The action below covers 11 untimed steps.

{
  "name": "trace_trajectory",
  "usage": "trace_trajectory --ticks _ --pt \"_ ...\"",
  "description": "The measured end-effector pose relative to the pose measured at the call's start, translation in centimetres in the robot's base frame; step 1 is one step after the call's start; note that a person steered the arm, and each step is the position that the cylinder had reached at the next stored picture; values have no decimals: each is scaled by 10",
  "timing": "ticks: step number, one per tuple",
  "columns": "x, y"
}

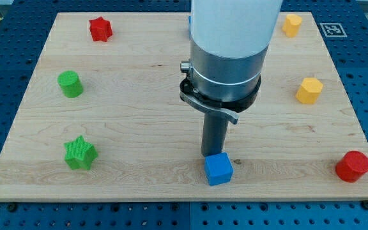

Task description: Move red circle into yellow hexagon

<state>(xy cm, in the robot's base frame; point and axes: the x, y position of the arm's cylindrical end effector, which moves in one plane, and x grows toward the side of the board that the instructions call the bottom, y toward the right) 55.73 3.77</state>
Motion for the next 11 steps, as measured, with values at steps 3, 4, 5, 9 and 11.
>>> trace_trajectory --ticks 3,4,5,9,11 --pt "-71 52" --pt "-41 82" --pt "-32 98" --pt "37 303" --pt "39 246"
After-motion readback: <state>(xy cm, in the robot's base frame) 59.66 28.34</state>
